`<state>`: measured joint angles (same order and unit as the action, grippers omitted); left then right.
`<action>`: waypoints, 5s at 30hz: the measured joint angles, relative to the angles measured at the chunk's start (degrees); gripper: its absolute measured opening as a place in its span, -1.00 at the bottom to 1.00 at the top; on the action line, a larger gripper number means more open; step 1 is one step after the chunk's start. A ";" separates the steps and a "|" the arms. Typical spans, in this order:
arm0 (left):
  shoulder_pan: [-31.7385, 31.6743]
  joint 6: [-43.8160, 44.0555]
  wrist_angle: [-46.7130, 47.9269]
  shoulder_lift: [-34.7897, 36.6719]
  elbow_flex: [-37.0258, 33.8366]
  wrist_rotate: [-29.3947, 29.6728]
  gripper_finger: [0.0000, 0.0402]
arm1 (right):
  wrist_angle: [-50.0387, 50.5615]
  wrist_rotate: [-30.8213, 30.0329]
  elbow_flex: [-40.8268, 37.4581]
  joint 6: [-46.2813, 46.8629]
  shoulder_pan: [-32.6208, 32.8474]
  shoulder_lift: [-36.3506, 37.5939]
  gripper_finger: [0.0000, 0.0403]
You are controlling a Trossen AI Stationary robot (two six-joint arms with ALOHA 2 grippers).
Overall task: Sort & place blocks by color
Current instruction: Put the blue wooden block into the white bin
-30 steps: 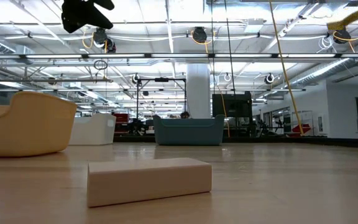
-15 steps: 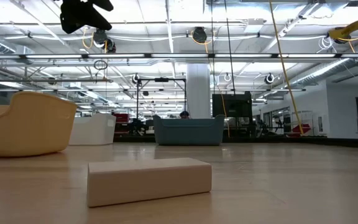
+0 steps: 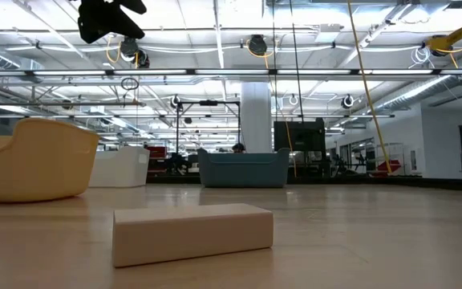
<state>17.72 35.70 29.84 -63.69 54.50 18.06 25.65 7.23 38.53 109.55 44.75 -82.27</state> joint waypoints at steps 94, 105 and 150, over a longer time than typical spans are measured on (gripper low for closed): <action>-12.17 -53.15 -70.40 -26.02 0.02 13.29 -0.16 | -93.07 -36.99 3.91 -93.32 -38.42 -2.96 -0.41; -11.66 -53.08 -69.24 -25.93 0.00 14.22 -0.72 | -89.87 -37.25 3.90 -94.83 -38.38 -2.81 -0.39; -27.65 -1.61 23.15 2.07 0.02 26.36 -0.67 | -10.11 -11.59 2.70 -62.00 -28.84 21.14 -0.05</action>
<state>-9.93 34.09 53.00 -61.62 54.52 44.42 15.53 -4.37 41.23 47.55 15.91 -61.13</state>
